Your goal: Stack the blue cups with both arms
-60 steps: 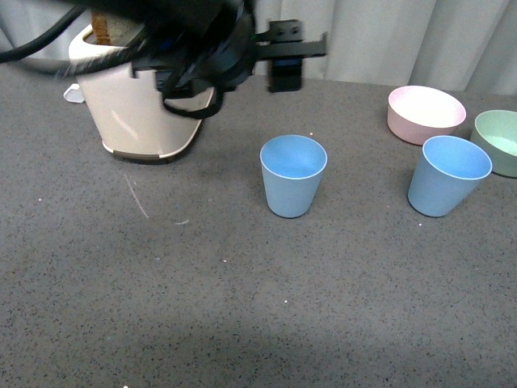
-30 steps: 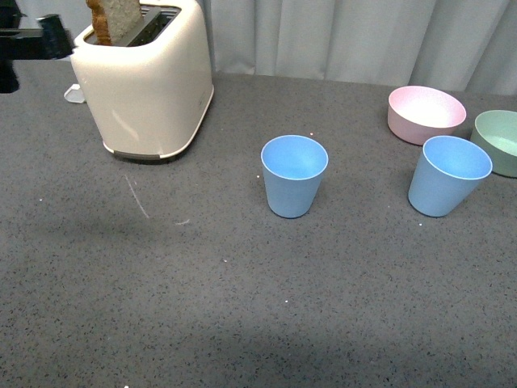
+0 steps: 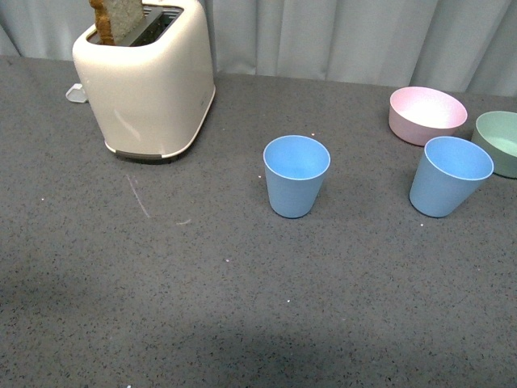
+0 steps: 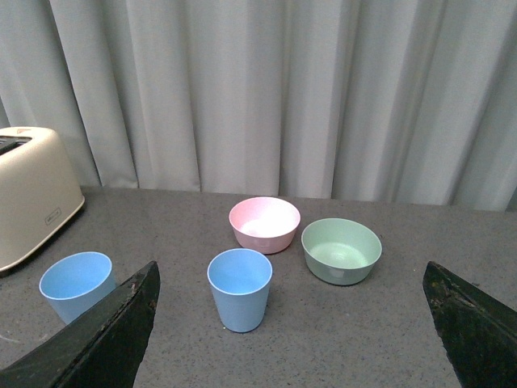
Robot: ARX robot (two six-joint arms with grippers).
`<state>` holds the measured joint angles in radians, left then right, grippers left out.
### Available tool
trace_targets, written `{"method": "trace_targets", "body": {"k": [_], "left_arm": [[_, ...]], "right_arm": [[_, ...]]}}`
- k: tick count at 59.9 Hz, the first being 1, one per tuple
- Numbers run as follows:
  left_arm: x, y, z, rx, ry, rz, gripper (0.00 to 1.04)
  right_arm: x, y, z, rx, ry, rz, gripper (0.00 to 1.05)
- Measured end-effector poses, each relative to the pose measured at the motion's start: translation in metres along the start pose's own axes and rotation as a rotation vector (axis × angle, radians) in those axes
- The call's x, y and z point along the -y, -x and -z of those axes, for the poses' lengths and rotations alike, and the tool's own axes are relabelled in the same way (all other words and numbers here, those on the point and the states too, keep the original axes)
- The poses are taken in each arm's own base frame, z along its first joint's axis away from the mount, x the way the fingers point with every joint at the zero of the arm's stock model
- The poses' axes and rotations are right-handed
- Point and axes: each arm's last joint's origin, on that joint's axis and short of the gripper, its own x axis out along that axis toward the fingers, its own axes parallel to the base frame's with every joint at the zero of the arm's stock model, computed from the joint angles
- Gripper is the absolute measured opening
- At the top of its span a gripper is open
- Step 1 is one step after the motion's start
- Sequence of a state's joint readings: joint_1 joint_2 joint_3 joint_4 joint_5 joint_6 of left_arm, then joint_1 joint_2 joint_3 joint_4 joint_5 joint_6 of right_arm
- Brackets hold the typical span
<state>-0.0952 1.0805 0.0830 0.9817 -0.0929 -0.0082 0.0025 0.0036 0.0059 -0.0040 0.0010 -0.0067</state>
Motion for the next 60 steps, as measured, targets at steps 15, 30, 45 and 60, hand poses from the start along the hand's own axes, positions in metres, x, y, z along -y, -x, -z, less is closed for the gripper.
{"method": "trace_targets", "body": {"k": [15,30,45,60], "left_arm": [[-0.014,0.02,-0.001,0.003,0.001,-0.005,0.04],[-0.014,0.035,-0.005,0.019,0.001,0.0,0.04],[-0.014,0.046,-0.009,0.031,0.001,0.0,0.04],[-0.014,0.054,-0.011,0.037,0.001,0.0,0.04]], "right_arm": [[0.0,0.0,0.0,0.0,0.0,0.001,0.95],[0.0,0.0,0.0,0.0,0.0,0.001,0.95],[0.0,0.0,0.0,0.0,0.0,0.0,0.95],[0.0,0.0,0.0,0.0,0.0,0.0,0.95]]}}
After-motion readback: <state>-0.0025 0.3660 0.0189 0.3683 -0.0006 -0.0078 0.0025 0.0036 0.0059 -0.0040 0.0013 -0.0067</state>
